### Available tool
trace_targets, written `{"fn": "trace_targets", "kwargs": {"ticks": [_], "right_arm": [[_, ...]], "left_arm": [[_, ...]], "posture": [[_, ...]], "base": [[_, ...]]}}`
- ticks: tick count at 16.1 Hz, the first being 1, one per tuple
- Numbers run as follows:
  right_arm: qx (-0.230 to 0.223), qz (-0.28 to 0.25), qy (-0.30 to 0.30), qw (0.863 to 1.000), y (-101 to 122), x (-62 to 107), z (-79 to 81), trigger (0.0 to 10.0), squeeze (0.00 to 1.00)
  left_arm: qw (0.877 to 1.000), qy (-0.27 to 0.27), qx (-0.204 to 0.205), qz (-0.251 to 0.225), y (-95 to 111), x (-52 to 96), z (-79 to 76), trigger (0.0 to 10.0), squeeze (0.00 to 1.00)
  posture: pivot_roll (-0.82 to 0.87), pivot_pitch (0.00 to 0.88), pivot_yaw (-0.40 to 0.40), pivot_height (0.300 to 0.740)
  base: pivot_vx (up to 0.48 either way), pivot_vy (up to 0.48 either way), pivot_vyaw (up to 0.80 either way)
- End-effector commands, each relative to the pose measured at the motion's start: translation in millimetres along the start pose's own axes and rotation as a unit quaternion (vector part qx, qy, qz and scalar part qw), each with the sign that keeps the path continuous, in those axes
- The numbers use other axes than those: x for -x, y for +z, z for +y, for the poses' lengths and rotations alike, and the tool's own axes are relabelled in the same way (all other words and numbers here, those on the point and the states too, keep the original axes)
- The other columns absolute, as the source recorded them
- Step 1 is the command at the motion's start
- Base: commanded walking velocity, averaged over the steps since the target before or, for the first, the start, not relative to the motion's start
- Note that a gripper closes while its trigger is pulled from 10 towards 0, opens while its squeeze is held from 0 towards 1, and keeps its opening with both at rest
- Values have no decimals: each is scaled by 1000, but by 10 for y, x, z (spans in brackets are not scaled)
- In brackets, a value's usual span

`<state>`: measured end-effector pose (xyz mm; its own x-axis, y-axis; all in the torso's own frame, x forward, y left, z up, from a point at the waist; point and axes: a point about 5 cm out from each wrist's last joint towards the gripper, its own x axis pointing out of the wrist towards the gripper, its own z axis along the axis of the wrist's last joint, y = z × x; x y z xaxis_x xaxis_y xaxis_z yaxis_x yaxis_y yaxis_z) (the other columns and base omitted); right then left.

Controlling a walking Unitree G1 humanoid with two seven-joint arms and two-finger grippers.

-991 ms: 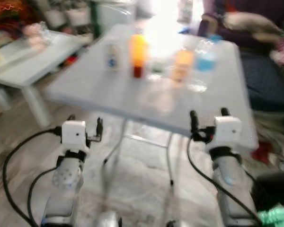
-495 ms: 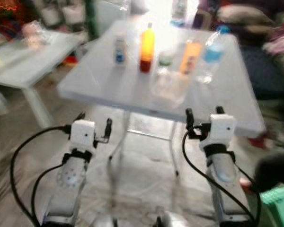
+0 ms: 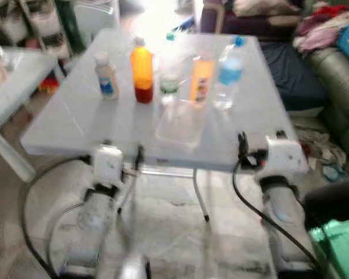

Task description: Restocking fridge

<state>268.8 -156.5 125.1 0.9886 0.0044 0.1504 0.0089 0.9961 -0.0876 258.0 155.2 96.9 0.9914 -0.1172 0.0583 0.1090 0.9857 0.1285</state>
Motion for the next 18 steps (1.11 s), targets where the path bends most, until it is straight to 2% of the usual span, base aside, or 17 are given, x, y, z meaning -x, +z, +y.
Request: {"fn": "trace_targets", "kwargs": {"ticks": [1, 4, 10, 13, 18], "right_arm": [[1, -2, 0, 1000, 7, 10, -35, 10000, 0], [10, -21, 44, 999, 64, -3, 40, 10000, 0], [9, -22, 28, 999, 63, -35, 2, 10000, 0], [-2, -18, 14, 1000, 44, -28, -29, 10000, 0], [-88, 26, -37, 995, -62, -40, -101, 10000, 0]], "left_arm": [[1000, 9, 2, -4, 27, -10, 4, 10000, 0], [999, 30, -10, -8, 38, -20, 80, 10000, 0], [1000, 28, -7, -11, 58, -37, 86, 10000, 0], [1000, 24, -8, -8, 46, -26, 82, 10000, 0], [1000, 18, -4, -6, 38, -11, 48, 10000, 0]], "posture": [[113, 94, -18, 740], [117, 91, -16, 740], [116, 85, -11, 740], [116, 87, -8, 740], [116, 97, -7, 740]], "base": [[0, 0, 0], [0, 0, 244], [0, 0, 686], [0, 0, 0], [0, 0, 0]]}}
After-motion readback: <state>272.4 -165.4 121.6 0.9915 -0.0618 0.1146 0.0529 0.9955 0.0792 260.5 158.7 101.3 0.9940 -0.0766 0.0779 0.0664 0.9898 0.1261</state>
